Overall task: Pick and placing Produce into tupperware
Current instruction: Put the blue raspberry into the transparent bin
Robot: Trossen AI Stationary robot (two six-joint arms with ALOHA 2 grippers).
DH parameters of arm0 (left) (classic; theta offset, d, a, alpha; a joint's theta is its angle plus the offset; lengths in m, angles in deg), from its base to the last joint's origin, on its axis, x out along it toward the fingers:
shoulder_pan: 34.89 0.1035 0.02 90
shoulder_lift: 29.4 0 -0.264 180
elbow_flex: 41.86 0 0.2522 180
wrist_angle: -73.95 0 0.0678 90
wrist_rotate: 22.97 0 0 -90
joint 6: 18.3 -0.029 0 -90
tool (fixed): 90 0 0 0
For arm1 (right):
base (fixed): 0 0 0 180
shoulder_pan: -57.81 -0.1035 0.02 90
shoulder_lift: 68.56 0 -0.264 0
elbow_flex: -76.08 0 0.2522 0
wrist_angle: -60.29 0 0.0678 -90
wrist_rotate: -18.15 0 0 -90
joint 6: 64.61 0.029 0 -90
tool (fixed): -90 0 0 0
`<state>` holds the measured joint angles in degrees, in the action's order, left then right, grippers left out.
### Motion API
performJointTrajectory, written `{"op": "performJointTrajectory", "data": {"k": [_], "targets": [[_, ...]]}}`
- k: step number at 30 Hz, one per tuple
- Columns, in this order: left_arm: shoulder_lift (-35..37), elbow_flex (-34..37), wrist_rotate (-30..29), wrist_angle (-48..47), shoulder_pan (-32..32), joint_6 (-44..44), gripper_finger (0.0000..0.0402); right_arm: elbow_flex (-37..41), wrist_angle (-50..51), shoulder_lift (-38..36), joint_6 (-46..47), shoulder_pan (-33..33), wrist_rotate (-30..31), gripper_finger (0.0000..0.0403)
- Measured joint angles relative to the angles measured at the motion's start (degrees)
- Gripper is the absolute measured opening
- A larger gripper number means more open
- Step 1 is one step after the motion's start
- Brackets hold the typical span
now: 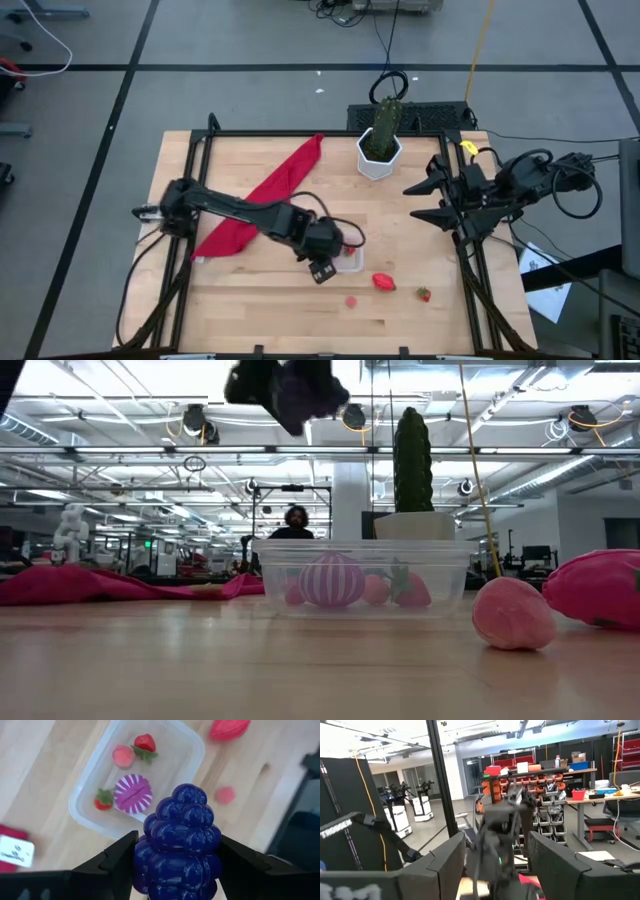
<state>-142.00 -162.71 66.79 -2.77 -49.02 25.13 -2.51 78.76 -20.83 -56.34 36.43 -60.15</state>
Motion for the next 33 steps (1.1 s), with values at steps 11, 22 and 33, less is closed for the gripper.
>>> {"op": "performJointTrajectory", "data": {"k": [11,22,33], "targets": [[-18.76,-22.99,0.29,-16.27,3.65,-11.5,0.023,0.0,0.2,-3.15,-1.94,0.02,0.12,0.0208],[-23.44,-26.22,-0.26,-14.19,5.95,-17.5,0.023,-0.01,0.24,-5.11,-2.13,0.02,0.21,0.0208],[-26.63,-26.16,1.31,-8.93,6.18,-20.39,0.023,-0.01,0.25,-3.95,-2.06,0.02,0.21,0.0208]]}}
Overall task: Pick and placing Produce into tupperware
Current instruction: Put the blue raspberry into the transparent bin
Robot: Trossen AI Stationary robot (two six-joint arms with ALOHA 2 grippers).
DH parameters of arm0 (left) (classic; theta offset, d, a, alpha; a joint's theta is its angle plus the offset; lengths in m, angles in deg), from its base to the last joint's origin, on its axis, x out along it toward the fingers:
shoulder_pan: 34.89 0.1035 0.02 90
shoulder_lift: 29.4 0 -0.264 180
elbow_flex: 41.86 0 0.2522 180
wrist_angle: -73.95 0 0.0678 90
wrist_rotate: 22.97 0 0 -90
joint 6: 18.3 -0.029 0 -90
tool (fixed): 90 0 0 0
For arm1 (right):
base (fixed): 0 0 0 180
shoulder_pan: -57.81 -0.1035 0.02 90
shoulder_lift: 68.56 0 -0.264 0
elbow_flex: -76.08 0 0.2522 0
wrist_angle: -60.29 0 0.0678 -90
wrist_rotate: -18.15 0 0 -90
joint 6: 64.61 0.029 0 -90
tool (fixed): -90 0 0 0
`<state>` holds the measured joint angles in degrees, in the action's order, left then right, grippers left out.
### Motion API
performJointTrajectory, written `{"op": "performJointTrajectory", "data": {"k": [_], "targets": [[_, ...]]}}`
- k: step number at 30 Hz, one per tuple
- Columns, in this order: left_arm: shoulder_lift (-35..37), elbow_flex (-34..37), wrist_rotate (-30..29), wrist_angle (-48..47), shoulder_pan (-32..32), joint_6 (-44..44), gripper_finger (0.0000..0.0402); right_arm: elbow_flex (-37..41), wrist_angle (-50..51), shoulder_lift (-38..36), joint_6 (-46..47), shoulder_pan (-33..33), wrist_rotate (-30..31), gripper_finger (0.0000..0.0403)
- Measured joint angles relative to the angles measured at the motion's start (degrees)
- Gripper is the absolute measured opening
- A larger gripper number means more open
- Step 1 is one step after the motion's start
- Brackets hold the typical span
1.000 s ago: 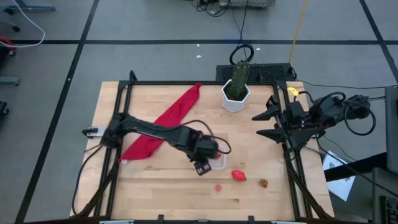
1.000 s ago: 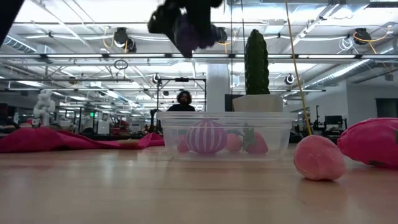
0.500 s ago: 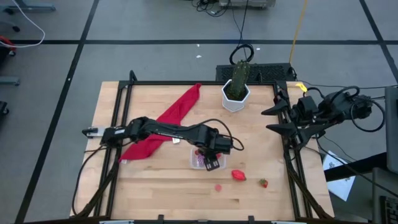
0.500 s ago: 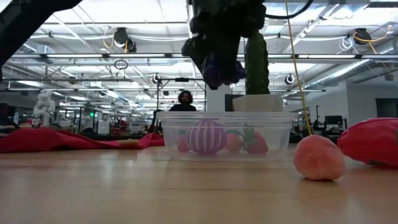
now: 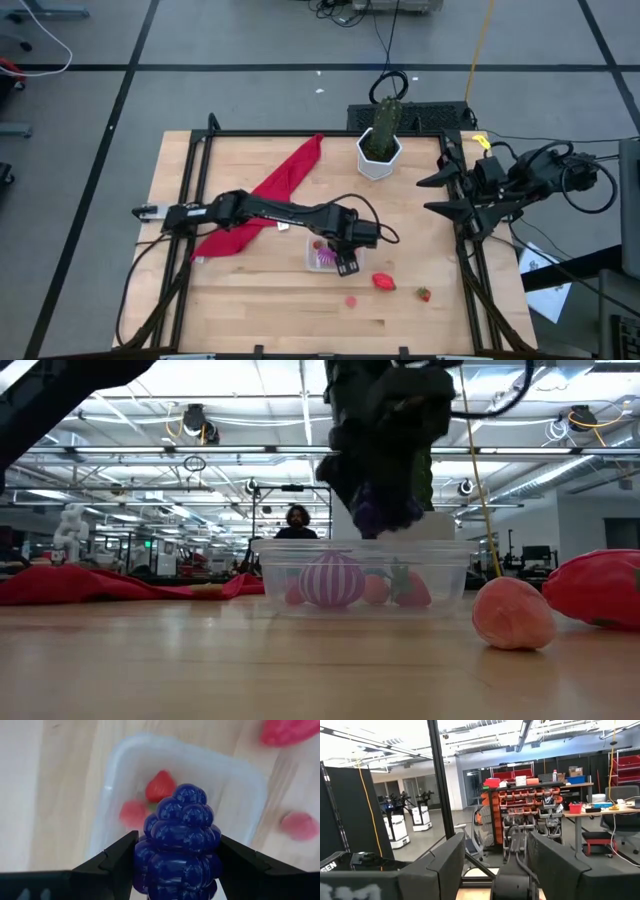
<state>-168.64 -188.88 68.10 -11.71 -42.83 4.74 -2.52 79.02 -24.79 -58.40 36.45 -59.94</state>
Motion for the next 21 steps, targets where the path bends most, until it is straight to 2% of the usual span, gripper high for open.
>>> {"op": "performJointTrajectory", "data": {"k": [21], "targets": [[-4.85,0.03,3.62,1.92,-0.48,0.19,0.023,0.0,0.05,0.92,0.16,0.0,0.0,0.0208]]}}
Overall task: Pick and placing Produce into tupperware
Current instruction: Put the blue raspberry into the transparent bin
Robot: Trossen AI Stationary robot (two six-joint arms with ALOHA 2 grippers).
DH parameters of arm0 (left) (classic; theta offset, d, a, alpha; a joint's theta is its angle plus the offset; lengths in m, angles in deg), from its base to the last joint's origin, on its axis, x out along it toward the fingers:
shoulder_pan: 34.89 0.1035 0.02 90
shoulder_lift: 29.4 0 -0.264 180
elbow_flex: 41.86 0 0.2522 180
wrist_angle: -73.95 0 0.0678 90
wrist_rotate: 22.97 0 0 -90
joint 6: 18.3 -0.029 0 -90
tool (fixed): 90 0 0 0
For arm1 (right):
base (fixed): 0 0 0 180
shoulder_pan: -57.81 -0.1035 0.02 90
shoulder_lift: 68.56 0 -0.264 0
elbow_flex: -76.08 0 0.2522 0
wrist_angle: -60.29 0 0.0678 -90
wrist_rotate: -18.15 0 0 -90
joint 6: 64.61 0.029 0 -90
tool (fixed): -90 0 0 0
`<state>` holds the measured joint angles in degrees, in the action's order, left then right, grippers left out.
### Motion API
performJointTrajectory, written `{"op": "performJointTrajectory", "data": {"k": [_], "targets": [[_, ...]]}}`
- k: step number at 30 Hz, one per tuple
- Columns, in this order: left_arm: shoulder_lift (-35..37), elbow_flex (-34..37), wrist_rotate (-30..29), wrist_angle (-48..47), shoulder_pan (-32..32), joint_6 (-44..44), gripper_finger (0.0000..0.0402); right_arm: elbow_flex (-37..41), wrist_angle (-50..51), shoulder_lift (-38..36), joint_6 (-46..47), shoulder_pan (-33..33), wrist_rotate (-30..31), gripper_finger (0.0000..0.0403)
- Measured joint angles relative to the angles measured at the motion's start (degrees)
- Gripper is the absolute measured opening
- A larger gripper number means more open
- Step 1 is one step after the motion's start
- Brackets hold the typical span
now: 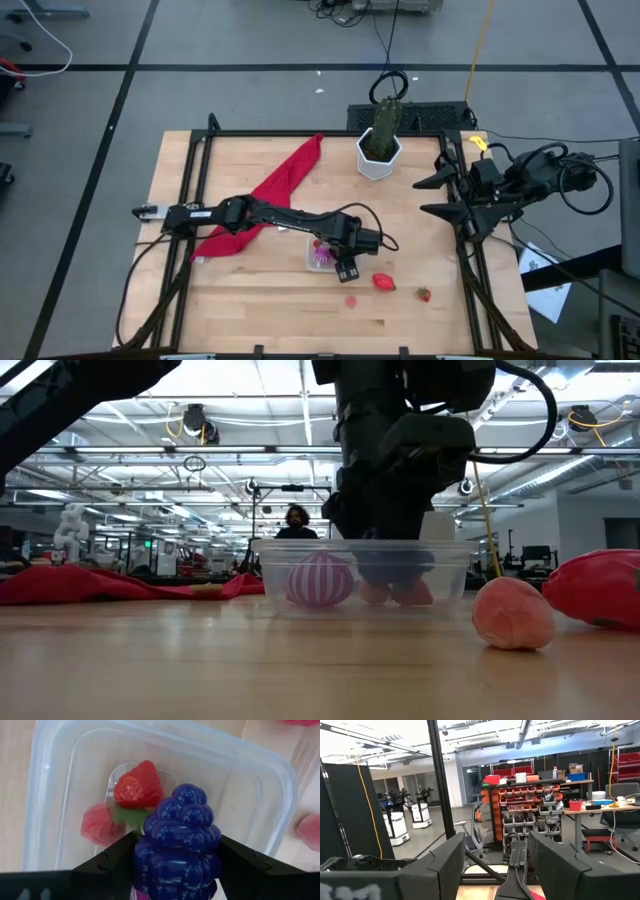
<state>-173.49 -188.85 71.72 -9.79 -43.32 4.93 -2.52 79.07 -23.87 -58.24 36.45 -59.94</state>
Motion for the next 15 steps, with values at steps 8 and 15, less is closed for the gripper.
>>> {"op": "performJointTrajectory", "data": {"k": [8,15], "targets": [[0.04,0.0,-0.04,0.37,0.0,0.45,0.023,0.0,0.0,0.02,0.0,0.0,0.0,0.0208],[0.13,0.0,-1.72,1.25,0.0,0.49,0.023,0.0,0.41,0.02,0.0,0.0,0.0,0.0208]]}}
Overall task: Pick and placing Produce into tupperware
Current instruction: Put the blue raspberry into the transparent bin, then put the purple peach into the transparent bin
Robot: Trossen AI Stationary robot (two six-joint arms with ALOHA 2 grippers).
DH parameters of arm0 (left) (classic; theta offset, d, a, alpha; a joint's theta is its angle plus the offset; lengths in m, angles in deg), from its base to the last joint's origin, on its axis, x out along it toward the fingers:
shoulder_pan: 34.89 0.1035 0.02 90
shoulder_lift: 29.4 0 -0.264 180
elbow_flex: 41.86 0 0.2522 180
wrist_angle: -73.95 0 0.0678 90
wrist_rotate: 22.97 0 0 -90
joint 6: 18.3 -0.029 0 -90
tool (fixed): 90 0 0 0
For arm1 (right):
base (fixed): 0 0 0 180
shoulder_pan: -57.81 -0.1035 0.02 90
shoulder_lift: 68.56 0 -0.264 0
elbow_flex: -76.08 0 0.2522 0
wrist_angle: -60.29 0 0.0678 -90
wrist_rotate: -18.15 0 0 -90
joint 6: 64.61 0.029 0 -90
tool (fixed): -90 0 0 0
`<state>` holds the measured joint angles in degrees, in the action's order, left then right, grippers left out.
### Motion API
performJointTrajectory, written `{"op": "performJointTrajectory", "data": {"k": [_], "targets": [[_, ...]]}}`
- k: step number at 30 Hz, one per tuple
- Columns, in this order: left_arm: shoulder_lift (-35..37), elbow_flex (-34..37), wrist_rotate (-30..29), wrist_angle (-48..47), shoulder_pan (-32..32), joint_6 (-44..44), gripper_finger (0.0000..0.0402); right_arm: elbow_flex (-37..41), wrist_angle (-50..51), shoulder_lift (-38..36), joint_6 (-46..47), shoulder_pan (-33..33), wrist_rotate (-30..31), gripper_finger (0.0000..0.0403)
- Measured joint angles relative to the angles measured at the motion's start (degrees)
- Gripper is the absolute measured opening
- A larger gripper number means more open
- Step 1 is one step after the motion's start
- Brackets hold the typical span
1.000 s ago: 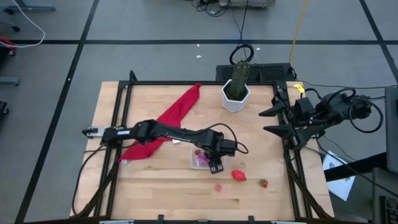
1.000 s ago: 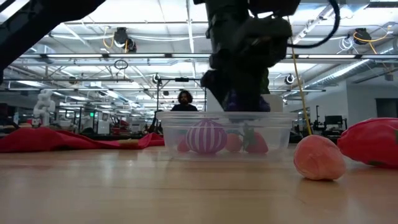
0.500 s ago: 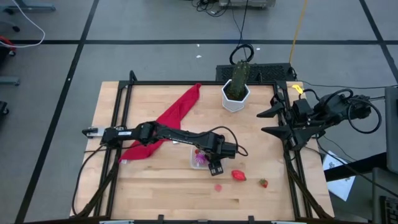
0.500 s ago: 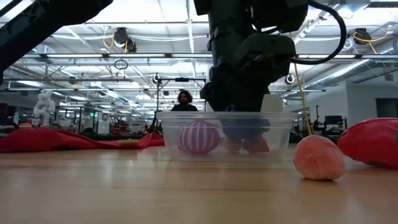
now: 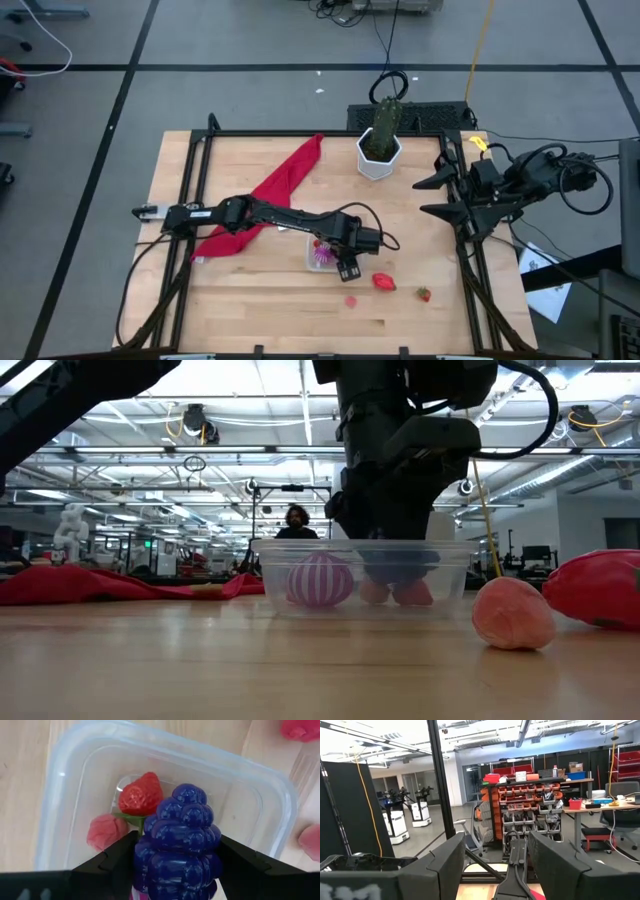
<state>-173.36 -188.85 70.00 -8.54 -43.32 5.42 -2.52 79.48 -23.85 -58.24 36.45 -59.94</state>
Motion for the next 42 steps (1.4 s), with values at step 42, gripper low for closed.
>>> {"op": "performJointTrajectory", "data": {"k": [42], "targets": [[12.36,-0.17,-9.43,-0.81,-12.05,4.18,0.0357,0.0,1.14,0.13,1.95,0.0,-0.02,0.0208]]}}
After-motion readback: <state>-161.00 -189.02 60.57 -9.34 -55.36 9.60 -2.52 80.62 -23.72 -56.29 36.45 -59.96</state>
